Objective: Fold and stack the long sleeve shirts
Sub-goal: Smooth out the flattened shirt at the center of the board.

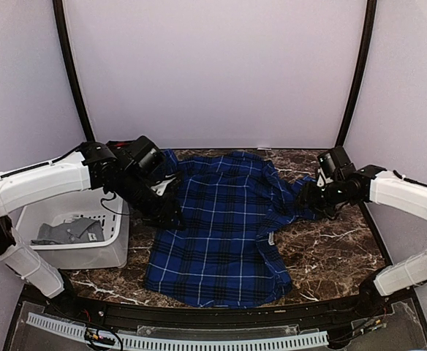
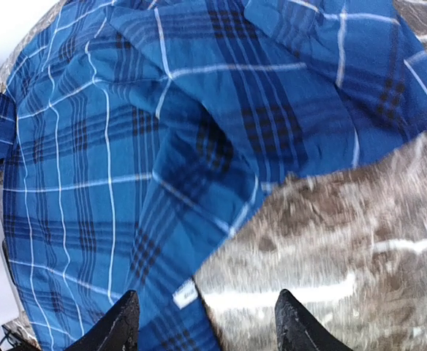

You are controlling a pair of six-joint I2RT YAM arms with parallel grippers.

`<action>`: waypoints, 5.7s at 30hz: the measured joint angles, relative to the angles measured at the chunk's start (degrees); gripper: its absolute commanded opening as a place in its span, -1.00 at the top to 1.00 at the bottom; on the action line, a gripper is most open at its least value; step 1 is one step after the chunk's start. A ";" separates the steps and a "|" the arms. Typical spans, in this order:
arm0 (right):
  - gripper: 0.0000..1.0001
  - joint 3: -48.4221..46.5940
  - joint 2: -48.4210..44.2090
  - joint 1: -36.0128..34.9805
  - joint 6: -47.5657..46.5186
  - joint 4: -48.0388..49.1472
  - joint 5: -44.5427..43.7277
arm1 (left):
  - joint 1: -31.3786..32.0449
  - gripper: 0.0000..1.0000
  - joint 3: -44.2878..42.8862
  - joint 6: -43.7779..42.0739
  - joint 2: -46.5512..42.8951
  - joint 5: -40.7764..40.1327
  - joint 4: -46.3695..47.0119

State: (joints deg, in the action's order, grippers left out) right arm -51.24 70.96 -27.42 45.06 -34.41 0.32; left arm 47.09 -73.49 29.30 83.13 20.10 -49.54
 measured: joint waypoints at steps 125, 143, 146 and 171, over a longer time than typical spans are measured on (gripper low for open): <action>-0.19 22.67 -21.73 -17.81 9.53 -1.99 3.08 | -14.10 0.16 -22.25 5.22 46.66 4.46 35.34; 1.00 6.93 -8.52 -22.67 11.87 -4.66 -2.38 | -14.10 0.16 -22.93 4.24 46.66 4.31 33.24; 1.00 2.58 -6.62 -22.71 10.23 -6.71 -2.43 | -14.10 0.16 -22.93 4.02 46.66 4.31 33.07; 0.43 4.09 -6.10 -23.76 8.17 -17.35 -2.56 | -14.27 0.15 -24.13 1.40 46.66 4.55 30.62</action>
State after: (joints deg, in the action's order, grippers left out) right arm -47.16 64.86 -51.18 53.23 -51.77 -2.24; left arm 32.82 -97.62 30.70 129.80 24.64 -18.92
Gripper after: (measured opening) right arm 0.286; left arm 0.422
